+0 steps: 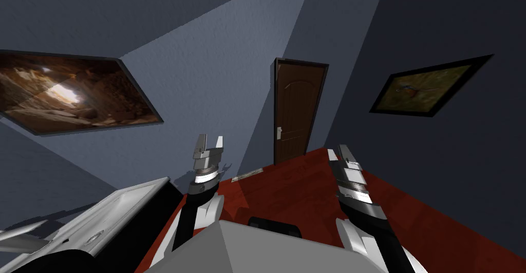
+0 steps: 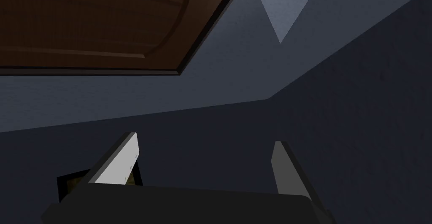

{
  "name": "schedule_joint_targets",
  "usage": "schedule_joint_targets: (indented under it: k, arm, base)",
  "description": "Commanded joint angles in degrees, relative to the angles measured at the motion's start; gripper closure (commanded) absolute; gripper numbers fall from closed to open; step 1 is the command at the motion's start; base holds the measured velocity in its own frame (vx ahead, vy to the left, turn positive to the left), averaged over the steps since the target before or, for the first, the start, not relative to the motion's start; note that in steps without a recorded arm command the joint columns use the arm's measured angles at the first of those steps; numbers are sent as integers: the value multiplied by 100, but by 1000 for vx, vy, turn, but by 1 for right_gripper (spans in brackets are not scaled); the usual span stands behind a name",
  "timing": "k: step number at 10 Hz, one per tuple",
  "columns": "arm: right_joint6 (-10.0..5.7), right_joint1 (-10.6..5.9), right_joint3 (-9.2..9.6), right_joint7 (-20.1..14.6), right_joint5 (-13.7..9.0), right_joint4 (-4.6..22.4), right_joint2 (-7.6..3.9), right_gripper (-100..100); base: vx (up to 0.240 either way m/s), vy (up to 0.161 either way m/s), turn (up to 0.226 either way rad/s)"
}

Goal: Pull the door open

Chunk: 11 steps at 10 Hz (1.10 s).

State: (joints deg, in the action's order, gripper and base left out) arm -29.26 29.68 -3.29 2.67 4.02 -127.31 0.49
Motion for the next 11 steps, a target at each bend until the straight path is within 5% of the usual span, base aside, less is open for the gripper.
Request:
schedule_joint_targets:
  k: [1,5,11]
  arm:
    - [11,-152,-88,160,163,233,-47,-100]
    - [30,-436,-253,459,468,668,-118,-100]
    - [75,-1080,-625,1135,1159,1635,-219,-100]
  base:
    - [36,-45,112]
    - [79,-34,77]
    - [83,-56,105]
